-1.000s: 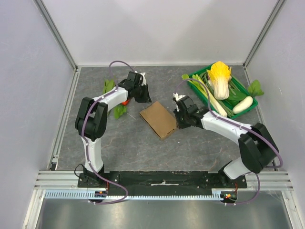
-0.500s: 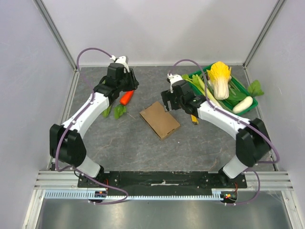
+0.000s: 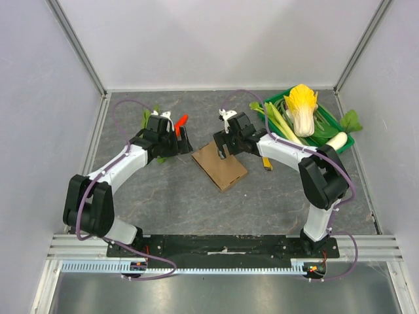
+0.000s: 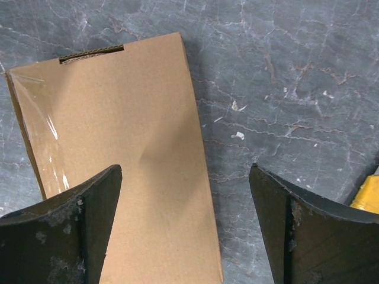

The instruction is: Unpack the express box

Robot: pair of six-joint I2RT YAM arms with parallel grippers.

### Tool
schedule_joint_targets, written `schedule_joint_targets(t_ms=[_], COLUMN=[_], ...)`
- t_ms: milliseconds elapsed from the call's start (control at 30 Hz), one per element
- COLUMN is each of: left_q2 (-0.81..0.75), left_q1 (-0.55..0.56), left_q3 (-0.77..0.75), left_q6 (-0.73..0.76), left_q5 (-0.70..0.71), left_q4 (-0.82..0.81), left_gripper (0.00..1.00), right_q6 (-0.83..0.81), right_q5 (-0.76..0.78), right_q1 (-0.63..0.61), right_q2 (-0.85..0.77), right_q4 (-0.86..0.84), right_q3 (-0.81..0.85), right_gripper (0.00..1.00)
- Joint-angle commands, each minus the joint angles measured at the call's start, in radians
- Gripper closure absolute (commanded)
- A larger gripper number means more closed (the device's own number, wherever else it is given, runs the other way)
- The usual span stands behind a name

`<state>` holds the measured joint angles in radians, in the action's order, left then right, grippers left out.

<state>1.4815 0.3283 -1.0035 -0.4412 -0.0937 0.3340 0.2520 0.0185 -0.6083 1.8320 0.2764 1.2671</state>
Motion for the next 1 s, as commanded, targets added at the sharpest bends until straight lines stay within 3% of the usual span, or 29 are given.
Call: schedule_joint_targets(t_ms=[0, 167, 367, 700, 967], left_q2=[-0.041, -0.010, 0.063, 0.171, 0.223], left_q1=[-0.003, -0.005, -0.005, -0.003, -0.003], left_q3=[0.077, 0.190, 0.218, 0.241, 0.247], left_q6=[-0.086, -0.183, -0.225, -0.301, -0.381], left_q5=[-0.188, -0.377, -0.465, -0.471, -0.454], left_q4=[-0.087, -0.234, -0.280, -0.331, -0.406], left_gripper=[0.09, 0.19, 0.37, 0.49, 0.52], right_q6=[0.032, 0.090, 0.139, 0.147, 0.156], right_q5=[-0.057, -0.092, -0.094, -0.055, -0.040], right_q1=[0.002, 0.001, -0.001, -0.005, -0.013], right_q2=[-0.019, -0.037, -0.057, -0.060, -0.062], right_q4=[-0.014, -0.017, -0.016, -0.013, -0.009], right_q3=[-0.020, -0.072, -0.124, -0.140, -0.147], right_gripper=[0.06, 0.10, 0.12, 0.15, 0.15])
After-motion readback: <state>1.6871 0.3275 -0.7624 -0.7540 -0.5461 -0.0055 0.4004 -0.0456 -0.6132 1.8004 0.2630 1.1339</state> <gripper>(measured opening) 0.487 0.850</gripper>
